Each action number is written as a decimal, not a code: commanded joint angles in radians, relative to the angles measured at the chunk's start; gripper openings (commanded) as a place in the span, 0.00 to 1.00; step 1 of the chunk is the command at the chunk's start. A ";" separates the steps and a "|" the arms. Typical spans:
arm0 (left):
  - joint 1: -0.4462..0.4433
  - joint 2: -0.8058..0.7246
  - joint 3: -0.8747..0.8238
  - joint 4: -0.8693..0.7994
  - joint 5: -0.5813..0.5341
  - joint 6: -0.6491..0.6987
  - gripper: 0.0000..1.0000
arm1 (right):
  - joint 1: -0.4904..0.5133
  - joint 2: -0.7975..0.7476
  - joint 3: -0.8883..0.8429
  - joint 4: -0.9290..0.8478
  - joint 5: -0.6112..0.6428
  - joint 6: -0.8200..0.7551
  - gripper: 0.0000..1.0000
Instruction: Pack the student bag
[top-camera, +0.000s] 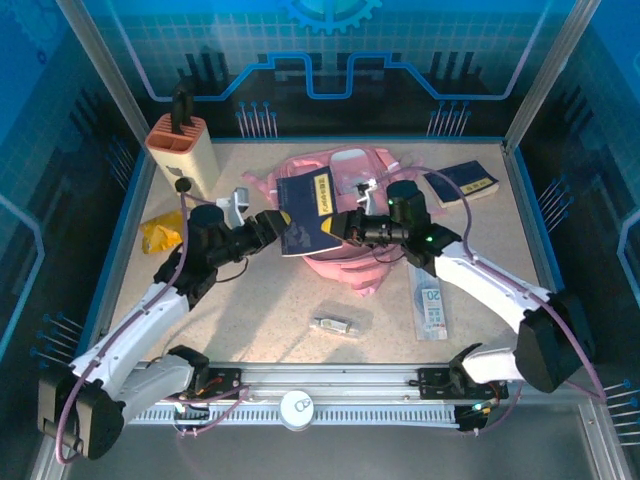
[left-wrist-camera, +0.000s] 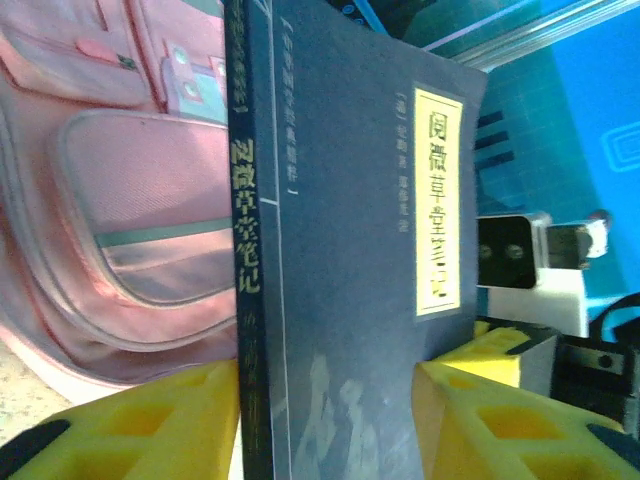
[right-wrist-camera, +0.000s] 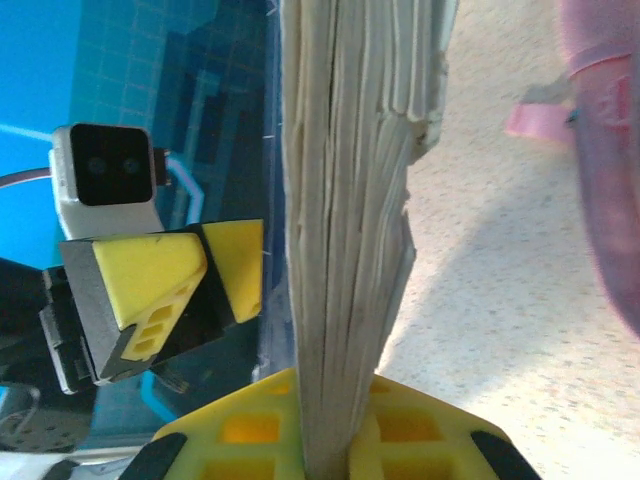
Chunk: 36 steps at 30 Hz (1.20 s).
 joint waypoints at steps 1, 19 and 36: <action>-0.044 0.018 0.073 -0.155 -0.109 0.190 0.52 | -0.049 -0.086 0.008 -0.149 0.049 -0.117 0.00; -0.345 0.635 0.432 -0.191 -0.334 0.835 0.59 | -0.392 -0.425 -0.166 -0.644 0.067 -0.315 0.01; -0.398 0.976 0.667 -0.247 -0.423 1.051 0.67 | -0.555 -0.449 -0.224 -0.710 0.016 -0.355 0.02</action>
